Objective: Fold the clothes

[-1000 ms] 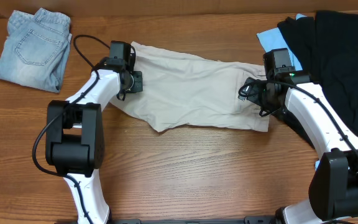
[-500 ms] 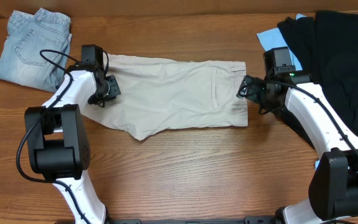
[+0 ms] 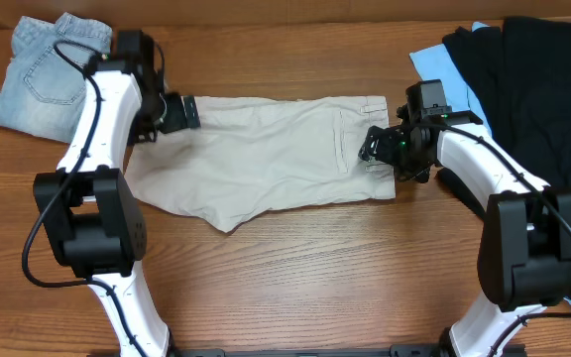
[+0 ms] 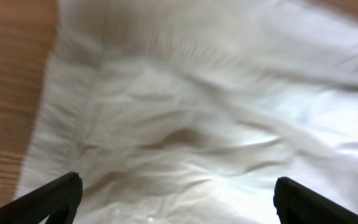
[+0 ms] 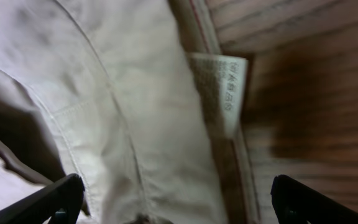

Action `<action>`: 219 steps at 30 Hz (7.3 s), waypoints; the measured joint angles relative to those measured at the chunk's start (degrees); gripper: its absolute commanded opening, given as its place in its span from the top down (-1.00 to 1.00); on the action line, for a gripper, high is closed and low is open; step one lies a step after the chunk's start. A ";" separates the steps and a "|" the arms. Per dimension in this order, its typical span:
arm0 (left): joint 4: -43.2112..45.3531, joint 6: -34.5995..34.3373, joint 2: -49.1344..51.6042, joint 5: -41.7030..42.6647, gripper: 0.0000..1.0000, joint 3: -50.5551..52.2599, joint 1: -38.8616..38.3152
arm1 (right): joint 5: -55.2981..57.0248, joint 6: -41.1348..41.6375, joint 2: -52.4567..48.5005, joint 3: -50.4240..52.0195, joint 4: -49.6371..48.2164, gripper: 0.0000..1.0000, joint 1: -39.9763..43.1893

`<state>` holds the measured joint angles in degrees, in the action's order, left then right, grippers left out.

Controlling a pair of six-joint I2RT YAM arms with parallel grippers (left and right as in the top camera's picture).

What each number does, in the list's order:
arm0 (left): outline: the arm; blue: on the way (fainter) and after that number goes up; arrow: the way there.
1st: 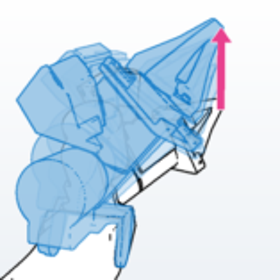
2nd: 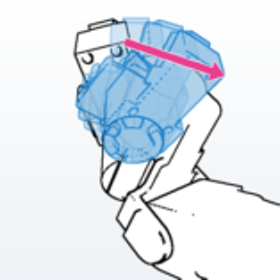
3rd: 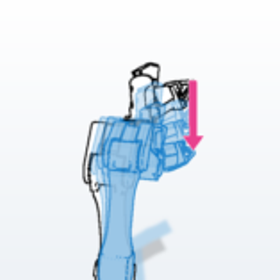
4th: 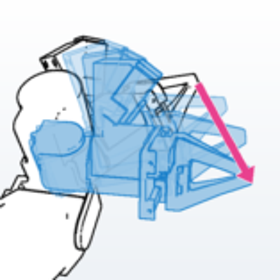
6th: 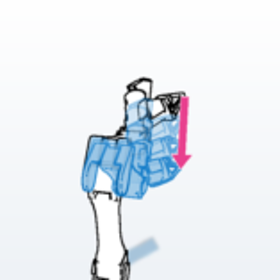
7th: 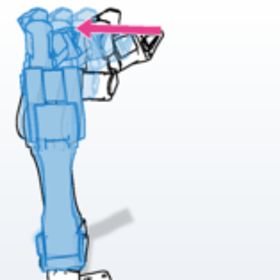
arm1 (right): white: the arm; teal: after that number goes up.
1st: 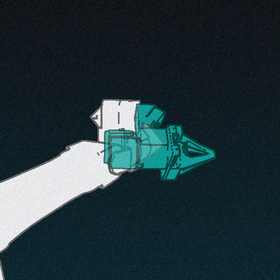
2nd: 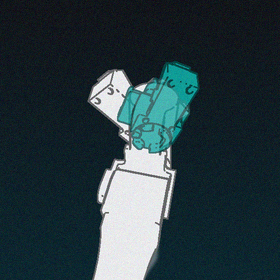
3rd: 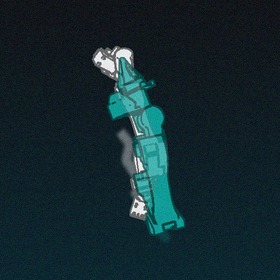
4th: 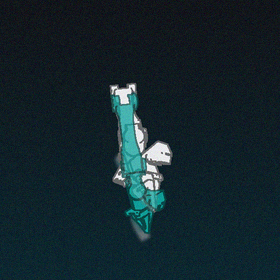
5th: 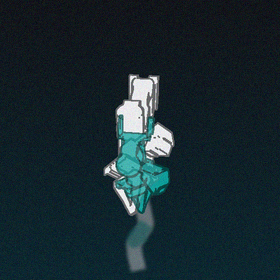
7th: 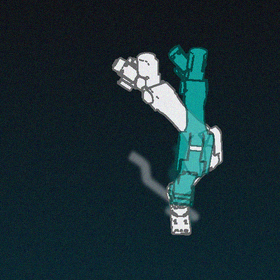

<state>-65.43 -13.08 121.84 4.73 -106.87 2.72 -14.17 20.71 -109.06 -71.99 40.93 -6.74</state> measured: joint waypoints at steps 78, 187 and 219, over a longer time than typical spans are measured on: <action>23.10 20.79 0.07 20.00 0.91 21.46 -3.39 | -5.31 -8.79 11.39 -22.62 26.34 0.78 9.42; -10.05 19.39 18.08 -1.81 -0.45 -14.62 -11.72 | 11.21 13.75 1.57 -22.73 14.27 -1.00 -7.98; -31.47 18.75 27.43 9.57 0.92 -58.10 -4.37 | 11.56 13.75 1.57 -22.73 14.01 -1.00 -7.98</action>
<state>-96.90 5.67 149.27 14.31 -164.97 -1.65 -2.61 34.46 -107.48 -94.72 54.94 -14.72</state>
